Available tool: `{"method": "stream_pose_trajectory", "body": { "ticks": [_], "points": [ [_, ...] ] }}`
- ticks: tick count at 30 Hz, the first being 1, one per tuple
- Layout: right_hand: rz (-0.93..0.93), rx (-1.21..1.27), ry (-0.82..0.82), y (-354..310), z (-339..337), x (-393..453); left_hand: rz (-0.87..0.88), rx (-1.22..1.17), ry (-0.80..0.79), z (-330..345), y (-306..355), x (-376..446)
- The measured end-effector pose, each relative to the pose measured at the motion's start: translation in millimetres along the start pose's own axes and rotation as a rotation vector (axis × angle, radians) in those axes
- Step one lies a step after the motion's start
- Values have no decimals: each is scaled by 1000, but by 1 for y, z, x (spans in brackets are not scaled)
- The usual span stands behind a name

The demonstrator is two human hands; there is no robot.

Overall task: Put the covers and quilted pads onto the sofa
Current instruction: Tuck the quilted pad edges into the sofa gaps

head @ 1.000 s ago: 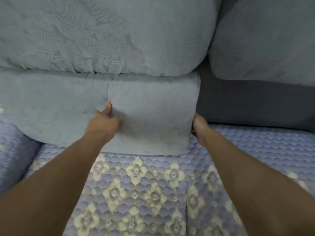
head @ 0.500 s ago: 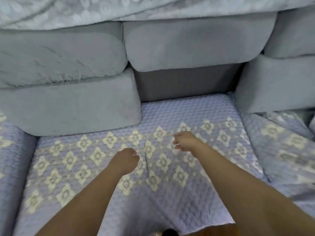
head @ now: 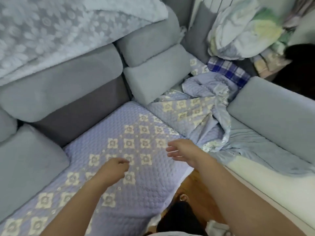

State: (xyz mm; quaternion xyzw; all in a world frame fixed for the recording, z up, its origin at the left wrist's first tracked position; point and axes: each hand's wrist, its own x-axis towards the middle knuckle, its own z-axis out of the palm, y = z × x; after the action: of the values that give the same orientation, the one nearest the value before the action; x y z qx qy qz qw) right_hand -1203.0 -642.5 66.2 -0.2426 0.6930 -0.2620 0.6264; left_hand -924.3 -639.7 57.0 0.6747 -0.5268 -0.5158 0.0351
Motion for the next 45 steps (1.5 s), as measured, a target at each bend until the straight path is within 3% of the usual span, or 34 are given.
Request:
{"method": "stream_pose_trajectory", "body": {
  "ticks": [8, 13, 18, 25, 32, 36, 40, 45],
  "points": [
    [-4, 113, 194, 12, -186, 3, 148, -116, -38, 129, 180, 56],
    [-16, 108, 358, 18, -357, -26, 93, -142, -249, 242, 295, 75],
    [-7, 162, 644, 25, -500, -51, 134, -101, -390, 329, 377, 110],
    [106, 355, 648, 49, -573, -24, 175, 48, -528, 412, 464, 151],
    [232, 426, 732, 82, -646, 5, 162, 226, -569, 468, 540, 205],
    [285, 414, 745, 101, -681, 11, 252, 313, -567, 499, 602, 215],
    [324, 166, 678, 105, -730, 34, 321, 316, -536, 518, 649, 216],
    [105, -372, 753, 55, -846, 88, 249, 164, -370, 531, 654, 197]
  ]
}}
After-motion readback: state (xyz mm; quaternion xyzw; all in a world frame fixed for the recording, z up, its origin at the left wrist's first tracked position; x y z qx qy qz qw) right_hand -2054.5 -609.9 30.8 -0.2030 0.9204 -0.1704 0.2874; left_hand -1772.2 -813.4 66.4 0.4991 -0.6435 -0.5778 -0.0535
